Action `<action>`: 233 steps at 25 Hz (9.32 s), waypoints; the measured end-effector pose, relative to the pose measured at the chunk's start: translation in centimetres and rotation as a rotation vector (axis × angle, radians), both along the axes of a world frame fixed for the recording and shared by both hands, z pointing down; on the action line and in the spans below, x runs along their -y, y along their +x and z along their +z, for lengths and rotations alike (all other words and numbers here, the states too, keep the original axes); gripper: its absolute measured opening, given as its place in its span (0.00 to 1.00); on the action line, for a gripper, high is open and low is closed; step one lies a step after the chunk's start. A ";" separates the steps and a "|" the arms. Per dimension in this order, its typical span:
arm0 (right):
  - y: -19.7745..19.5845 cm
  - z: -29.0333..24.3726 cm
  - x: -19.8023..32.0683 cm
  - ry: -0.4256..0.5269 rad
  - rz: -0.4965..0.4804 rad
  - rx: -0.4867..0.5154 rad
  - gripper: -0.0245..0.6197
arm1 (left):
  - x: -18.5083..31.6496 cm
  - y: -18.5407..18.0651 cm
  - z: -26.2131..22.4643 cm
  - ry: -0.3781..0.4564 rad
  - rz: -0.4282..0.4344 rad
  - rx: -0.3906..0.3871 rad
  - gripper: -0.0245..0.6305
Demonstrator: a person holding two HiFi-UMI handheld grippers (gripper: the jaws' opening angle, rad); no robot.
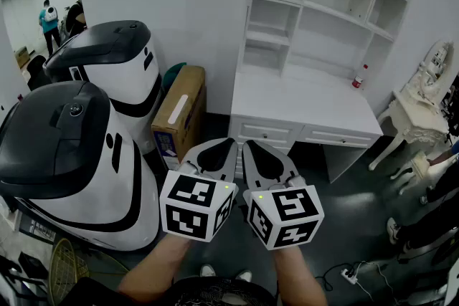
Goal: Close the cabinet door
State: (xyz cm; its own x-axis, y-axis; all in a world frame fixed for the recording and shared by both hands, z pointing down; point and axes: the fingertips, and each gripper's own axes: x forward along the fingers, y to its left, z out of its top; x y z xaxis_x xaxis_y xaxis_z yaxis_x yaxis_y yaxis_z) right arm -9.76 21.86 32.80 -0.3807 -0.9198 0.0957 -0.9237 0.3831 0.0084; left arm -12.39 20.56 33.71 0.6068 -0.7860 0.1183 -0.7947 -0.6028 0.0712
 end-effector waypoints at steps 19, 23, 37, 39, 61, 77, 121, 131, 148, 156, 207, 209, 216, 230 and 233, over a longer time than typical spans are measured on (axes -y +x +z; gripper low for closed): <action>-2.3 0.5 1.6 -0.011 0.017 0.014 0.07 | 1.7 -2.6 0.2 0.001 0.017 -0.010 0.06; -2.1 0.5 2.4 -0.009 0.016 0.018 0.07 | 2.5 -2.4 0.3 0.002 0.015 -0.004 0.06; 0.0 0.9 9.0 -0.007 -0.023 0.030 0.07 | 8.9 -0.1 0.6 0.002 -0.007 0.010 0.06; 0.5 0.9 10.5 -0.008 -0.030 0.033 0.07 | 10.3 0.5 0.6 0.002 -0.011 0.013 0.06; 8.3 0.3 21.8 -0.013 -0.098 0.078 0.07 | 21.3 8.4 -0.4 0.013 -0.064 0.061 0.06; 9.5 -0.6 26.4 0.000 -0.119 0.049 0.07 | 26.1 8.5 -1.1 0.014 -0.108 0.031 0.06; 5.3 -20.0 47.9 0.314 0.068 -0.008 0.20 | 48.3 4.3 -12.8 0.179 0.121 -0.029 0.06; 5.6 -21.2 50.2 0.326 0.158 -0.070 0.20 | 49.6 4.9 -13.6 0.190 0.168 -0.041 0.06; 7.3 -21.2 49.9 0.333 0.178 -0.053 0.17 | 49.7 7.3 -14.1 0.209 0.233 -0.033 0.06; 8.9 -21.2 49.8 0.318 0.188 -0.023 0.16 | 49.7 8.2 -14.1 0.209 0.254 -0.032 0.06; 26.1 -21.2 54.1 0.316 0.040 0.046 0.16 | 55.1 25.1 -14.3 0.249 0.262 -0.006 0.06; 26.8 -21.2 54.7 0.316 0.029 0.053 0.16 | 55.7 25.7 -14.3 0.247 0.257 -0.003 0.06; 29.0 -21.2 56.4 0.315 -0.006 0.070 0.17 | 57.3 27.7 -14.3 0.249 0.237 0.005 0.06; 32.8 -21.2 60.4 0.323 -0.029 0.063 0.19 | 61.0 30.9 -14.4 0.247 0.195 0.022 0.06; 33.6 -21.3 61.1 0.333 -0.023 0.050 0.20 | 61.7 31.7 -14.5 0.249 0.187 0.026 0.06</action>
State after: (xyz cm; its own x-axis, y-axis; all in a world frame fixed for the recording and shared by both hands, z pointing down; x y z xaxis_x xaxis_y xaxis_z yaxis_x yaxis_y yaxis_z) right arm 23.81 -39.28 11.54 -0.3987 -0.8884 -0.2275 -0.9171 0.3881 0.0915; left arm 19.32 -41.12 19.26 0.7428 -0.6679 -0.0462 -0.6681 -0.7350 -0.1156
